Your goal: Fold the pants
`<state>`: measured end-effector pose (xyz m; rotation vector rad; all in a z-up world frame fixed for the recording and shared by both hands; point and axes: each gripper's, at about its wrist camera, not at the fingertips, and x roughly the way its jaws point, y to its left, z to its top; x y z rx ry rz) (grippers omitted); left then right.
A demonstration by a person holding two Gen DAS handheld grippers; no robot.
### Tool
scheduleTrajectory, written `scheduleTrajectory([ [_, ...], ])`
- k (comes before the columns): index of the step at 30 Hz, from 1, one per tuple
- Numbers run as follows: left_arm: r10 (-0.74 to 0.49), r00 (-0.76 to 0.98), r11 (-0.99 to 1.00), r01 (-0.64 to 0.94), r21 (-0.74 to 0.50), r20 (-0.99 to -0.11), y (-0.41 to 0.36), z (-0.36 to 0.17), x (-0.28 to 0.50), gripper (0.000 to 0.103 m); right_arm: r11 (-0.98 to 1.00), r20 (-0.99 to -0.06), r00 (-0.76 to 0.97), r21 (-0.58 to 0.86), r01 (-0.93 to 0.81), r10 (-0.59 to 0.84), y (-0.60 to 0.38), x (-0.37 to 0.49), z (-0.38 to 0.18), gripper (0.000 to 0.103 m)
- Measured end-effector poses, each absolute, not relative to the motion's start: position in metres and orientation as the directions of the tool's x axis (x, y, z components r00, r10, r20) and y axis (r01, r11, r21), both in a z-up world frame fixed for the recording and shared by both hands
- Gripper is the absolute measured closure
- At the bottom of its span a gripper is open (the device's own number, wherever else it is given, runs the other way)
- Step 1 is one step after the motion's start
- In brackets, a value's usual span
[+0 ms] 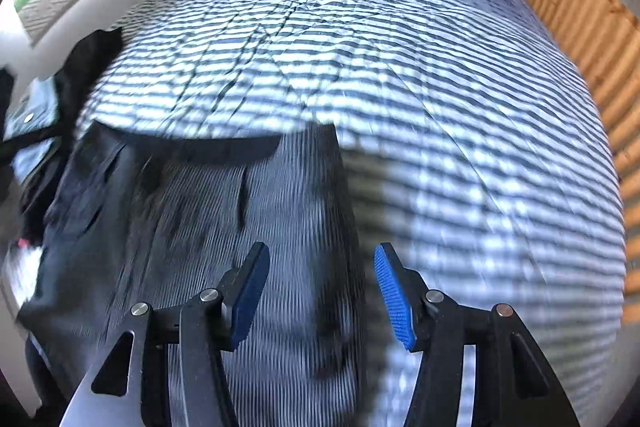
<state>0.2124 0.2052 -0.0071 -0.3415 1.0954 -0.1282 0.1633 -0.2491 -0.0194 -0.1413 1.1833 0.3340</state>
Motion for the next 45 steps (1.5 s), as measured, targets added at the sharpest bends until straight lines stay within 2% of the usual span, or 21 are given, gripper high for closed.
scheduleTrajectory([
  [2, -0.341, 0.417, 0.913, -0.069, -0.403, -0.842, 0.215, -0.019, 0.214, 0.021, 0.946, -0.927, 0.34, 0.047, -0.32, 0.161, -0.24, 0.185, -0.033, 0.052],
  [5, -0.297, 0.415, 0.936, -0.049, -0.347, -0.86, 0.212, -0.032, 0.214, 0.022, 0.951, -0.93, 0.338, 0.033, -0.307, 0.141, -0.232, 0.204, -0.049, 0.052],
  [6, -0.287, 0.41, 0.943, -0.041, -0.332, -0.866, 0.209, -0.036, 0.214, 0.026, 0.953, -0.933, 0.332, 0.033, -0.302, 0.138, -0.229, 0.209, -0.053, 0.054],
  [7, -0.277, 0.403, 0.947, -0.04, -0.32, -0.872, 0.207, -0.039, 0.215, 0.052, 0.953, -0.937, 0.319, 0.046, -0.298, 0.145, -0.225, 0.215, -0.058, 0.073],
  [8, -0.267, 0.389, 0.95, -0.051, -0.31, -0.882, 0.205, -0.043, 0.217, 0.072, 0.953, -0.942, 0.3, 0.061, -0.295, 0.153, -0.224, 0.216, -0.06, 0.083],
  [9, -0.259, 0.374, 0.949, -0.074, -0.307, -0.891, 0.203, -0.048, 0.218, 0.084, 0.954, -0.943, 0.295, 0.067, -0.292, 0.156, -0.224, 0.216, -0.061, 0.083],
  [12, -0.287, 0.441, 0.928, -0.092, -0.361, -0.85, 0.214, -0.036, 0.211, 0.088, 0.946, -0.915, 0.359, 0.066, -0.318, 0.184, -0.226, 0.21, -0.038, 0.087],
  [15, -0.251, 0.529, 0.917, -0.14, -0.375, -0.811, 0.232, -0.022, 0.211, 0.094, 0.952, -0.876, 0.41, 0.152, -0.267, 0.255, -0.248, 0.218, -0.018, 0.092],
  [17, -0.218, 0.529, 0.914, -0.184, -0.362, -0.82, 0.242, -0.029, 0.22, 0.094, 0.97, -0.881, 0.424, 0.132, -0.205, 0.21, -0.26, 0.233, -0.025, 0.092],
  [19, -0.27, 0.48, 0.873, -0.242, -0.423, -0.834, 0.253, -0.049, 0.227, 0.094, 0.977, -0.926, 0.339, 0.108, -0.183, 0.166, -0.261, 0.244, -0.054, 0.091],
  [21, -0.323, 0.459, 0.846, -0.252, -0.47, -0.828, 0.258, -0.053, 0.221, 0.092, 0.981, -0.942, 0.325, 0.021, -0.193, 0.085, -0.255, 0.242, -0.066, 0.084],
  [23, -0.33, 0.469, 0.856, -0.218, -0.469, -0.819, 0.256, -0.042, 0.205, 0.085, 0.979, -0.929, 0.368, -0.029, -0.202, 0.049, -0.252, 0.23, -0.052, 0.075],
  [25, -0.321, 0.47, 0.877, -0.18, -0.445, -0.822, 0.252, -0.021, 0.179, 0.072, 0.979, -0.92, 0.385, -0.003, -0.203, 0.077, -0.254, 0.214, -0.027, 0.075],
  [27, -0.333, 0.483, 0.887, -0.131, -0.443, -0.81, 0.248, 0.007, 0.138, 0.063, 0.975, -0.902, 0.415, 0.027, -0.219, 0.118, -0.254, 0.188, 0.002, 0.075],
  [28, -0.331, 0.487, 0.891, -0.119, -0.437, -0.808, 0.248, 0.017, 0.122, 0.059, 0.968, -0.893, 0.422, 0.052, -0.246, 0.156, -0.251, 0.167, 0.02, 0.075],
  [31, -0.335, 0.495, 0.904, -0.072, -0.422, -0.802, 0.244, 0.048, 0.045, 0.057, 0.929, -0.894, 0.375, 0.107, -0.355, 0.247, -0.223, 0.092, 0.052, 0.075],
  [33, -0.338, 0.48, 0.91, -0.051, -0.41, -0.809, 0.234, 0.056, -0.003, 0.057, 0.895, -0.906, 0.309, 0.141, -0.424, 0.289, -0.199, 0.04, 0.054, 0.075],
  [38, -0.337, 0.425, 0.925, -0.015, -0.379, -0.84, 0.212, 0.044, -0.076, 0.046, 0.788, -0.914, 0.177, 0.201, -0.582, 0.364, -0.124, -0.068, 0.04, 0.075],
  [40, -0.366, 0.394, 0.913, -0.02, -0.407, -0.843, 0.206, 0.03, -0.093, 0.046, 0.742, -0.918, 0.184, 0.153, -0.652, 0.351, -0.093, -0.099, 0.034, 0.073],
  [41, -0.378, 0.381, 0.909, -0.02, -0.416, -0.844, 0.203, 0.023, -0.1, 0.046, 0.723, -0.923, 0.204, 0.105, -0.683, 0.327, -0.077, -0.113, 0.031, 0.068],
  [45, -0.334, 0.36, 0.934, 0.001, -0.358, -0.871, 0.187, -0.001, -0.116, 0.046, 0.635, -0.942, 0.223, -0.015, -0.772, 0.25, -0.028, -0.153, 0.009, 0.064],
])
